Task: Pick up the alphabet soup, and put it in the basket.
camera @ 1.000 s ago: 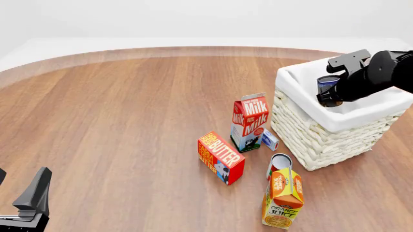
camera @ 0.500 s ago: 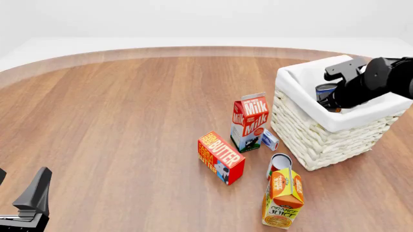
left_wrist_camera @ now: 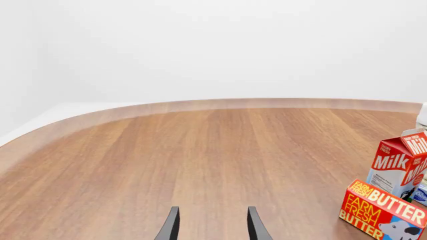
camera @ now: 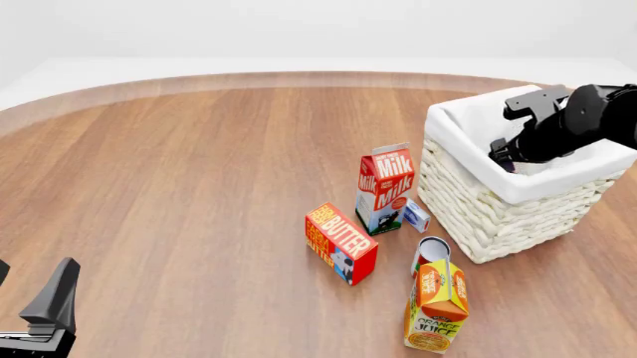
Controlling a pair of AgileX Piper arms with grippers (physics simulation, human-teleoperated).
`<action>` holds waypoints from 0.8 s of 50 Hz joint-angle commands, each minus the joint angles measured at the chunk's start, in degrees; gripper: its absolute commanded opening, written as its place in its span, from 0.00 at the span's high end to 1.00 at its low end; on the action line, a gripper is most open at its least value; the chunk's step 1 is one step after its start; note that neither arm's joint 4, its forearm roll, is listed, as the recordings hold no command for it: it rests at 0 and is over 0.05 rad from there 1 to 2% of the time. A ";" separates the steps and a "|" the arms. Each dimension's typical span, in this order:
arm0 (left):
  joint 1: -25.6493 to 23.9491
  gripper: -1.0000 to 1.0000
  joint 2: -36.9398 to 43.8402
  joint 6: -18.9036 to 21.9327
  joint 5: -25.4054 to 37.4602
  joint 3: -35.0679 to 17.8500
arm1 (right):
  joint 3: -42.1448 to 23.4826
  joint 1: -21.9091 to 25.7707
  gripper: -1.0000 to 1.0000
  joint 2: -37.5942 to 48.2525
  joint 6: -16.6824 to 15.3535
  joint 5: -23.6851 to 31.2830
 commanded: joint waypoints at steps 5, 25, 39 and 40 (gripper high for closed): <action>0.00 0.00 0.00 0.00 0.00 0.00 | -0.38 0.10 0.00 -0.39 0.52 0.03; 0.00 0.00 0.00 0.00 0.00 0.00 | -0.04 0.18 0.00 -2.91 0.77 0.68; 0.00 0.00 0.00 0.00 0.00 0.00 | 0.05 0.37 0.00 -4.81 0.94 1.06; 0.00 0.00 0.00 0.00 0.00 0.00 | 0.15 0.42 0.00 -4.94 1.03 1.04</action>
